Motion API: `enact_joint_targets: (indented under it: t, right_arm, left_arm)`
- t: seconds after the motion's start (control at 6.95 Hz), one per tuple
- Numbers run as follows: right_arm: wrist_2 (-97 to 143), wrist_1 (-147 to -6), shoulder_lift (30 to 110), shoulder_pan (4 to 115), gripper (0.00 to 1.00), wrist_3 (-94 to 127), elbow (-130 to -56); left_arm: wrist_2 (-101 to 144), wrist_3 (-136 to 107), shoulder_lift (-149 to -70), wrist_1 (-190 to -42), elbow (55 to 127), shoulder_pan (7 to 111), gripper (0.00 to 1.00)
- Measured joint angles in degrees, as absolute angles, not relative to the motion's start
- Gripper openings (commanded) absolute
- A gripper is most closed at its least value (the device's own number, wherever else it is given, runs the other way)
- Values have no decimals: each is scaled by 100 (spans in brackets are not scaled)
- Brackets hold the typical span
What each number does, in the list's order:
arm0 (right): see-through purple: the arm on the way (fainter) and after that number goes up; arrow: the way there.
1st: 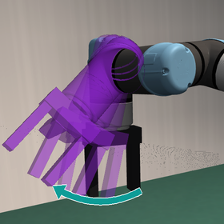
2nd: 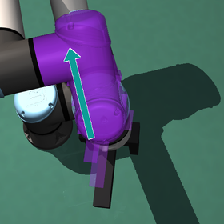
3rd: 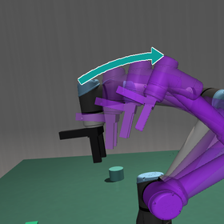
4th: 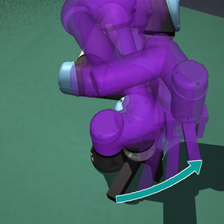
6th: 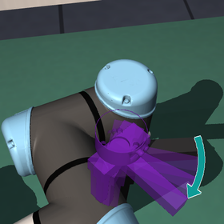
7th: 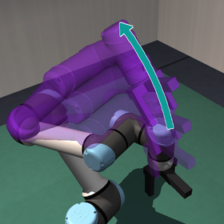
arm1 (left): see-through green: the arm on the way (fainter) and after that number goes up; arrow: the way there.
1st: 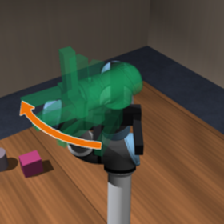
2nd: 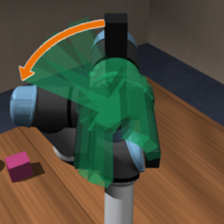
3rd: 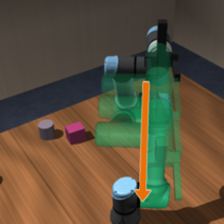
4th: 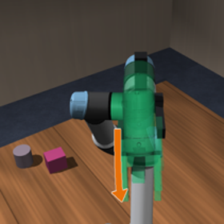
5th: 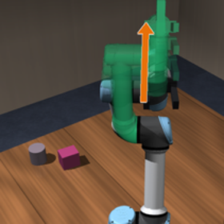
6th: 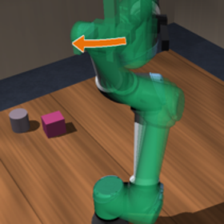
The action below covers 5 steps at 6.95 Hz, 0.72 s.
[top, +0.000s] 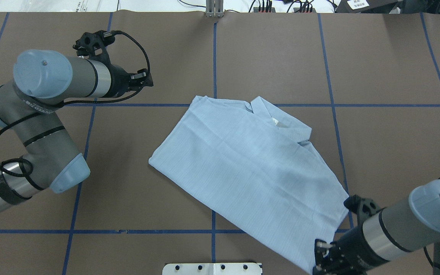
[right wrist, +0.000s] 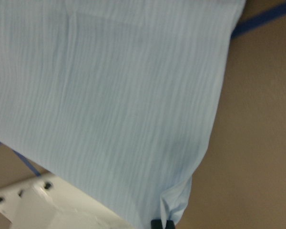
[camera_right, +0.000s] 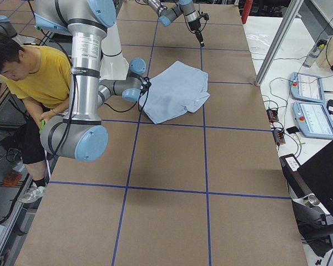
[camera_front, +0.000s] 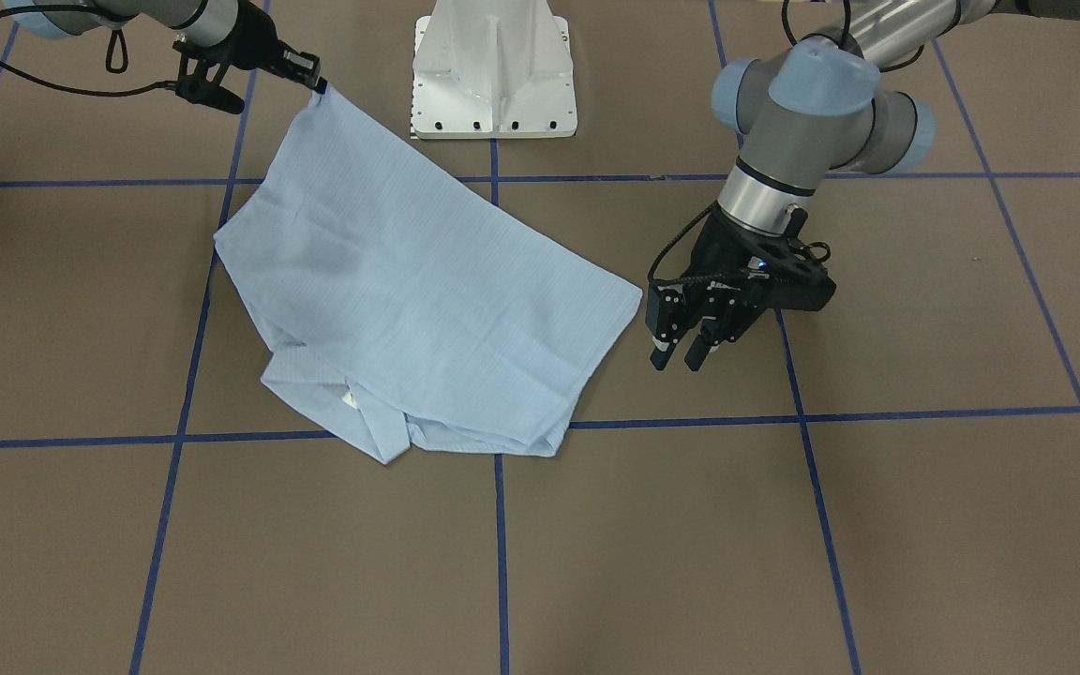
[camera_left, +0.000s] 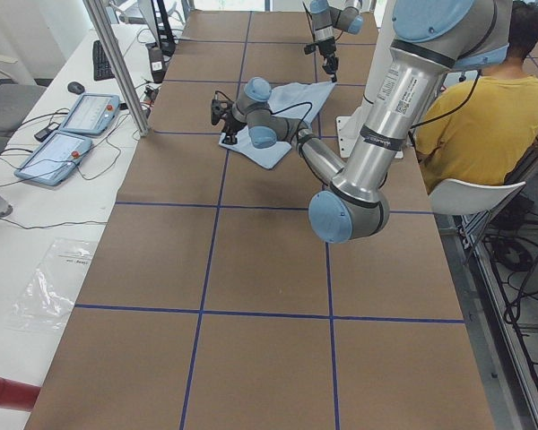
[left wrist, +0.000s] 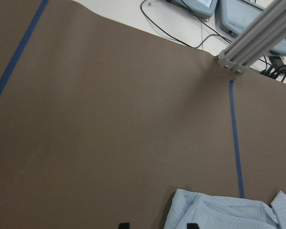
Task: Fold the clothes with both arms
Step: 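Drag the shirt corner toward the robot with the right gripper, rotating the shirt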
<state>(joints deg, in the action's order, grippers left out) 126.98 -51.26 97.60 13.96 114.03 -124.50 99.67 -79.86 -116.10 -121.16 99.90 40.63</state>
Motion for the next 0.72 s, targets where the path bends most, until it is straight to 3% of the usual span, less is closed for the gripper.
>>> enact_joint_targets:
  t: [0.43, 0.72]
  right_arm:
    - [13017, -5124, 9755, 798, 100, 11415, -12395]
    - [13025, -5124, 9605, 1512, 100, 11386, -12314]
  left_arm:
    - [9967, -8875, -11306, -11982, 10542, 3431, 65]
    - [9940, -9748, -11267, -11801, 10679, 2968, 66]
